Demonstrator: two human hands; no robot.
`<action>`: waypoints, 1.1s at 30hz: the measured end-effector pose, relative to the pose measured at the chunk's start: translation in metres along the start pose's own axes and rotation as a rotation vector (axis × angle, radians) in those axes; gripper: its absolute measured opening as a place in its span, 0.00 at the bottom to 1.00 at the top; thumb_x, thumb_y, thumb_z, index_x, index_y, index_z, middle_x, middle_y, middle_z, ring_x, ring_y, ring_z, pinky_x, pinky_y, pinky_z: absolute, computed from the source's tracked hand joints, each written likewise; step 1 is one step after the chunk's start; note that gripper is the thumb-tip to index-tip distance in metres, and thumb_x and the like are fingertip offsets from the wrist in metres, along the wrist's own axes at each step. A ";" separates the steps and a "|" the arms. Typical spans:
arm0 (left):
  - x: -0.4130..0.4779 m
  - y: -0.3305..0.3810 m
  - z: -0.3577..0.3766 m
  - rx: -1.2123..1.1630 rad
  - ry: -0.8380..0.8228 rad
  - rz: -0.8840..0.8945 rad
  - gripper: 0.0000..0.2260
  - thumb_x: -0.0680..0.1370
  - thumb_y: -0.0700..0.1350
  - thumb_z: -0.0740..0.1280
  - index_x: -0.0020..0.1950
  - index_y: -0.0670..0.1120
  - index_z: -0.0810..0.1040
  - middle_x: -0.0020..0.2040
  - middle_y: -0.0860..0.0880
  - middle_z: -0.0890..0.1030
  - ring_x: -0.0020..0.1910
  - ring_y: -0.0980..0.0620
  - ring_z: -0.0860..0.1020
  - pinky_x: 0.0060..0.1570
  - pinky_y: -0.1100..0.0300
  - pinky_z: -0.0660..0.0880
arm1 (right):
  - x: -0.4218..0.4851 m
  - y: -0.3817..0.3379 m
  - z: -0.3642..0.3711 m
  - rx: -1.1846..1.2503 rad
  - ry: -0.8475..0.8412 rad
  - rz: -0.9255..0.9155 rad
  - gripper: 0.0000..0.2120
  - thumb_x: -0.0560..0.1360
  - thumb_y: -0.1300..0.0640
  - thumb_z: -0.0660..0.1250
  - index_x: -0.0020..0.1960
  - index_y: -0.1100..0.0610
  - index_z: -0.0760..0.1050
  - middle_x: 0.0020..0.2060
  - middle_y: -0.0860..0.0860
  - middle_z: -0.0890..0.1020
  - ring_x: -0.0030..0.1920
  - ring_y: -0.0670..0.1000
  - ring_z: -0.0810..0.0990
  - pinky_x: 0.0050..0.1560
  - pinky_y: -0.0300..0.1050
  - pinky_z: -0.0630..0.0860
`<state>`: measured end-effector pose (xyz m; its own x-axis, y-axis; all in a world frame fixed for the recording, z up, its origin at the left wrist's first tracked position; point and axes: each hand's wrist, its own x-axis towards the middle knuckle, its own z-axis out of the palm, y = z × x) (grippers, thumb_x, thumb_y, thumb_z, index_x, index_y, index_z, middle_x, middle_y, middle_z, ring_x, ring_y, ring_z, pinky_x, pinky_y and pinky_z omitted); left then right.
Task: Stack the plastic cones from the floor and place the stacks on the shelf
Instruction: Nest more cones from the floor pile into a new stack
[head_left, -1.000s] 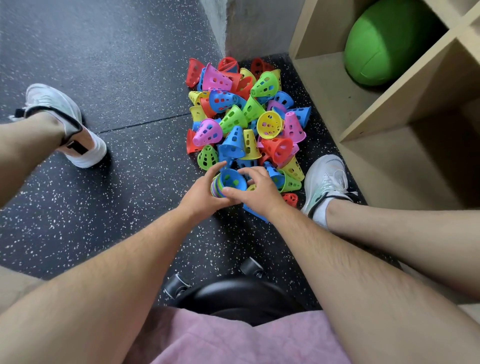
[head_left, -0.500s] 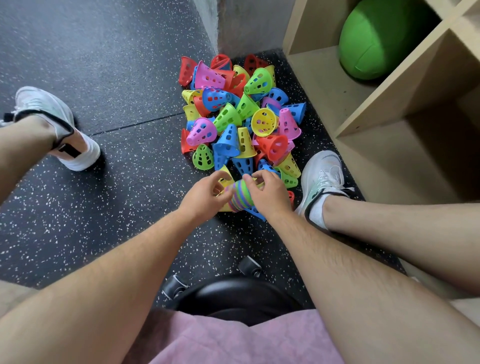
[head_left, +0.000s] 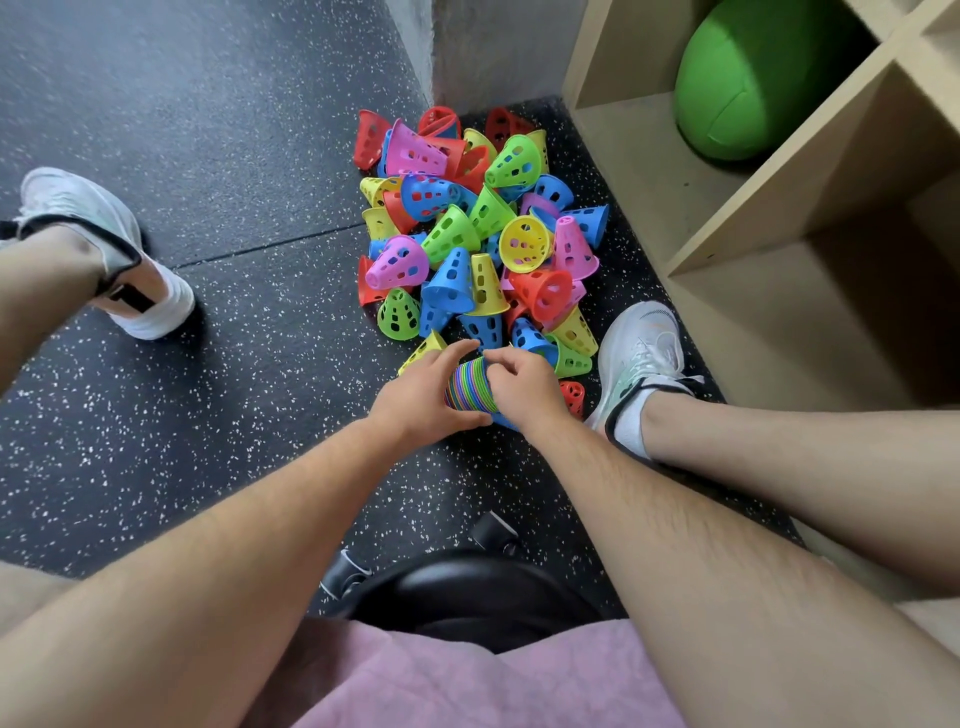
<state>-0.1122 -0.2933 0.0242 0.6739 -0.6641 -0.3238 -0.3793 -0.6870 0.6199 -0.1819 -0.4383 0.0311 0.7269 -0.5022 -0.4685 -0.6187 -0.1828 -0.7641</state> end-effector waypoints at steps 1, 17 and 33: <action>0.000 0.000 0.001 0.014 0.006 0.004 0.45 0.68 0.65 0.79 0.80 0.61 0.61 0.72 0.54 0.73 0.70 0.52 0.73 0.63 0.48 0.76 | 0.000 -0.001 0.000 0.020 -0.017 0.006 0.18 0.77 0.57 0.62 0.65 0.53 0.80 0.60 0.47 0.81 0.60 0.48 0.78 0.62 0.48 0.78; -0.001 -0.009 0.008 -0.071 0.070 0.065 0.37 0.68 0.63 0.79 0.72 0.54 0.70 0.68 0.54 0.77 0.66 0.52 0.75 0.67 0.51 0.74 | -0.013 0.031 -0.031 -0.316 0.147 -0.113 0.08 0.77 0.46 0.67 0.48 0.49 0.74 0.37 0.47 0.78 0.38 0.48 0.78 0.42 0.47 0.78; -0.010 0.000 0.006 -0.191 0.092 0.041 0.33 0.71 0.56 0.81 0.72 0.51 0.71 0.66 0.54 0.77 0.65 0.55 0.74 0.64 0.58 0.71 | -0.011 0.045 -0.026 -0.516 0.023 0.012 0.15 0.81 0.46 0.62 0.43 0.56 0.74 0.35 0.48 0.77 0.36 0.52 0.75 0.37 0.48 0.72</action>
<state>-0.1228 -0.2890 0.0229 0.7187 -0.6547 -0.2341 -0.2863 -0.5855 0.7584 -0.2251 -0.4629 0.0138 0.7156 -0.5245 -0.4613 -0.6978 -0.5671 -0.4377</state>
